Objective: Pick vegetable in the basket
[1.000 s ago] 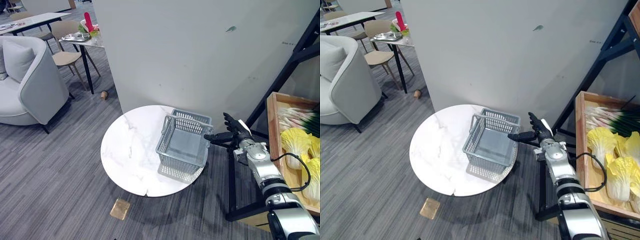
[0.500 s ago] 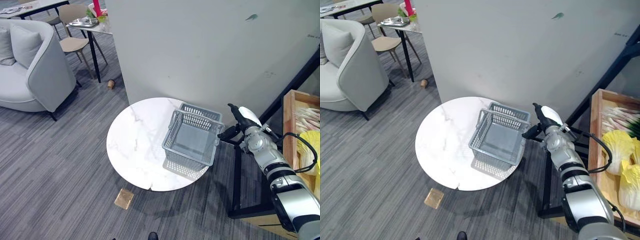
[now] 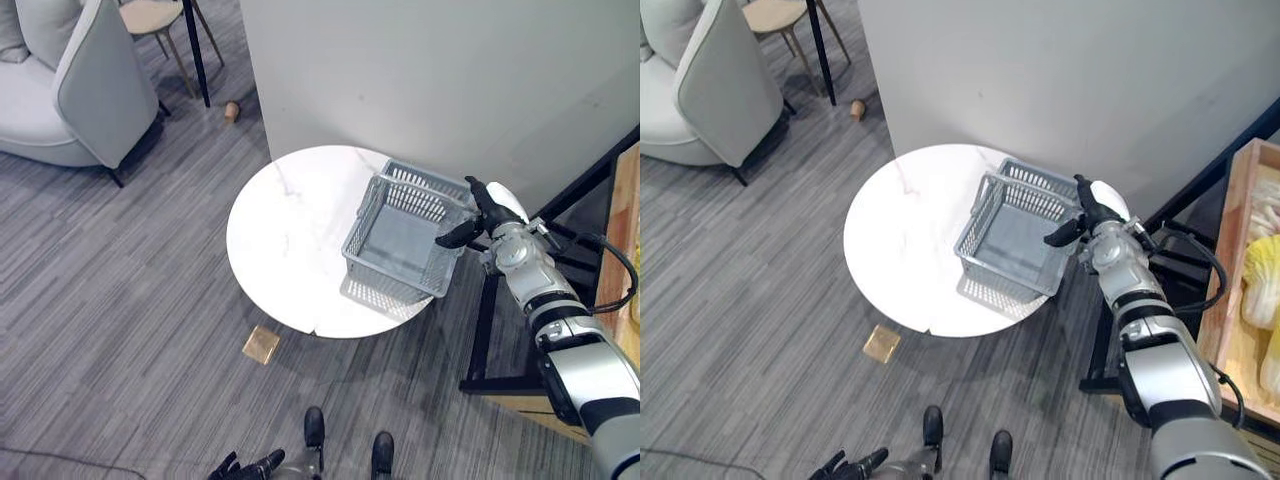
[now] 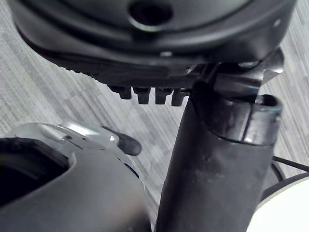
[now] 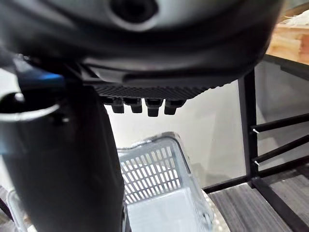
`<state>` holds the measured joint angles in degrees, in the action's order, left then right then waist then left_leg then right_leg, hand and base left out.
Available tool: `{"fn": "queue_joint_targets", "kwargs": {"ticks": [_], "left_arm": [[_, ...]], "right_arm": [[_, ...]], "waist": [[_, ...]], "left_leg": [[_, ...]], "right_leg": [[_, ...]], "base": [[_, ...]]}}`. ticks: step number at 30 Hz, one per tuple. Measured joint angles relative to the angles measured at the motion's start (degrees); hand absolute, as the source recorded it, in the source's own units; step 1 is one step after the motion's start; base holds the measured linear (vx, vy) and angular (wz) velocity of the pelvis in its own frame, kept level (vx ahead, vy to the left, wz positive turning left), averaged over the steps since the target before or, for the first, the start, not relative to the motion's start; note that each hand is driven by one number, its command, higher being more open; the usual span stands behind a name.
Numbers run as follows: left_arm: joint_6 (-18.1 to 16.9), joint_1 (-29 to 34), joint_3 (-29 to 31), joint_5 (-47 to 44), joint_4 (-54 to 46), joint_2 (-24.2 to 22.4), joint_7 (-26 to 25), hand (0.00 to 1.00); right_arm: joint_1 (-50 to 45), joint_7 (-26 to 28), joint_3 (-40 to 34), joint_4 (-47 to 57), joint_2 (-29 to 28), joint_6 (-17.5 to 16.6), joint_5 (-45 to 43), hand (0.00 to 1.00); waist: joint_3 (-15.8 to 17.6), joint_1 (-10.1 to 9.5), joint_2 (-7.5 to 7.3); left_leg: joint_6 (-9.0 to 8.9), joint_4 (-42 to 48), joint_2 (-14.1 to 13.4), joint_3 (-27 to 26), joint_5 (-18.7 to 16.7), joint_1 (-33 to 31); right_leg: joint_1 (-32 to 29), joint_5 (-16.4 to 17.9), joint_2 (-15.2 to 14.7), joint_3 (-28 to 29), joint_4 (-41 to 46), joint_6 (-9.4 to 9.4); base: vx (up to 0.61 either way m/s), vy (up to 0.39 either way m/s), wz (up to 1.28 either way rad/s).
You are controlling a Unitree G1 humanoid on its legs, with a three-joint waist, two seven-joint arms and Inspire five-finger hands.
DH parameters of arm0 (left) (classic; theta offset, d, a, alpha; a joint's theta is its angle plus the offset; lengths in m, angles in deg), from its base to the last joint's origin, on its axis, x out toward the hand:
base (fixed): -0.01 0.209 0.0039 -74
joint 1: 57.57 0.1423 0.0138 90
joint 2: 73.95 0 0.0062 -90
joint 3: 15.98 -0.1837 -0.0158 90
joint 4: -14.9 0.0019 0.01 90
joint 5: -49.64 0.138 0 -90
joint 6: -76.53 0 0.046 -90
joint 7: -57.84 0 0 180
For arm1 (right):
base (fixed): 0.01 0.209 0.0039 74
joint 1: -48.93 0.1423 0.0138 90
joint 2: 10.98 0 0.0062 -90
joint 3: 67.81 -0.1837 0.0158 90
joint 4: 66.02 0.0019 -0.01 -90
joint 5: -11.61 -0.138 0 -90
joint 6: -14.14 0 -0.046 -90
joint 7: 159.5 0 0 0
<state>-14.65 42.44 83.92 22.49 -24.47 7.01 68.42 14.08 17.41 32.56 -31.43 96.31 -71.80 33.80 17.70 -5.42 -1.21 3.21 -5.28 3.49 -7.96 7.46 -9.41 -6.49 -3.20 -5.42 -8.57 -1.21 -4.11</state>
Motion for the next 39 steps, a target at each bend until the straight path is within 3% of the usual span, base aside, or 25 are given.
{"fn": "queue_joint_targets", "kwargs": {"ticks": [9, 10, 15, 20, 26, 29, 33, 37, 39], "left_arm": [[-0.39, -3.52, -0.16, -6.49, -5.08, 0.60, 0.68, 1.00], [-0.71, -4.01, -0.31, -7.36, -5.53, 0.69, 0.64, 1.00], [-1.11, -4.18, -2.73, -8.31, -6.62, 1.70, 0.97, 1.00], [-1.38, -4.90, -5.15, -8.25, -6.61, 1.69, 1.38, 1.00], [-1.09, -5.68, -5.24, -8.19, -6.58, 1.57, 1.47, 1.00], [-0.66, -6.01, -5.05, -7.67, -6.33, 1.60, 1.28, 1.00], [-0.34, -6.05, -4.94, -5.96, -5.08, 1.42, 1.24, 1.00], [-0.07, -5.76, -3.97, -4.67, -1.97, 0.53, 0.79, 1.00], [-0.21, -5.05, -3.98, -3.64, -0.86, -0.33, 0.39, 1.00]], "right_arm": [[11.56, 0.81, 0.38, -4.33, 4.82, 3.33, 0.03, 1.00], [12.60, 1.02, 0.53, -4.64, 5.44, 4.11, 0.15, 0.00], [15.11, 4.87, 2.90, -5.66, 7.37, 5.92, 0.31, 0.00], [16.32, 10.20, 5.64, -6.02, 8.92, 5.64, 2.51, 0.00], [15.53, 12.79, 9.76, -6.65, 8.97, -0.22, 0.97, 0.00], [8.30, 12.10, 8.26, -0.34, 9.05, -0.63, -6.61, 0.00], [-6.24, 14.09, 1.85, 11.77, 8.15, -1.89, -15.29, 0.00], [-26.99, 16.01, -7.52, 28.97, 0.04, -1.46, -25.17, 0.00], [-35.95, 16.32, -8.85, 35.71, -3.08, -0.84, -27.06, 0.00]], "waist": [[5.80, -2.12, 1.42], [6.53, -2.40, 1.83], [6.93, -2.56, 2.29], [6.94, -2.64, 2.30], [6.89, -2.66, 2.27], [5.77, -2.23, 1.18], [3.28, 0.75, -0.58], [-1.23, 3.83, -2.27], [-4.38, 5.01, -2.48]], "left_leg": [[0.40, 0.11, -1.08, 0.15, 2.35, -5.70], [0.37, 0.11, -1.17, 0.20, 2.58, -6.04], [0.24, 0.11, -1.49, 0.36, 2.66, -6.77], [0.06, 0.11, -1.70, 0.28, 2.54, -6.73], [-0.35, 0.11, -2.01, -1.04, 2.27, -5.19], [-0.85, 0.11, -2.26, -1.45, 1.93, -4.38], [-1.13, 0.11, -2.37, -1.92, 1.74, -3.61], [-2.03, 0.11, -2.51, -4.04, 1.08, -0.99], [-2.24, 0.08, -2.49, -4.85, 0.26, 0.45]], "right_leg": [[-4.73, -2.76, 1.00, -0.14, -1.84, 1.16], [-4.95, -2.90, 1.09, -0.17, -2.00, 1.20], [-5.57, -2.91, 1.41, -0.29, -2.29, 1.22], [-5.57, -2.81, 1.64, -0.21, -2.35, 1.37], [-4.61, -2.76, 1.82, 0.93, -2.30, 1.49], [-4.08, -2.71, 2.12, 1.31, -2.33, 1.55], [-3.37, -2.76, 2.22, 1.65, -2.27, 1.46], [-2.04, -2.74, 2.17, 4.39, -1.92, 1.35], [-1.14, -2.15, 2.10, 5.82, -1.87, 0.88]], "base": [[-0.05, 0.002, 0.00], [0.00, 0.000, 0.00], [0.00, 0.000, 0.00], [0.00, 0.000, 0.00], [0.02, 0.013, -0.11], [0.02, 0.015, -0.07], [0.04, 0.023, -0.07], [0.03, 0.031, -0.30], [0.02, 0.028, -0.34]]}}
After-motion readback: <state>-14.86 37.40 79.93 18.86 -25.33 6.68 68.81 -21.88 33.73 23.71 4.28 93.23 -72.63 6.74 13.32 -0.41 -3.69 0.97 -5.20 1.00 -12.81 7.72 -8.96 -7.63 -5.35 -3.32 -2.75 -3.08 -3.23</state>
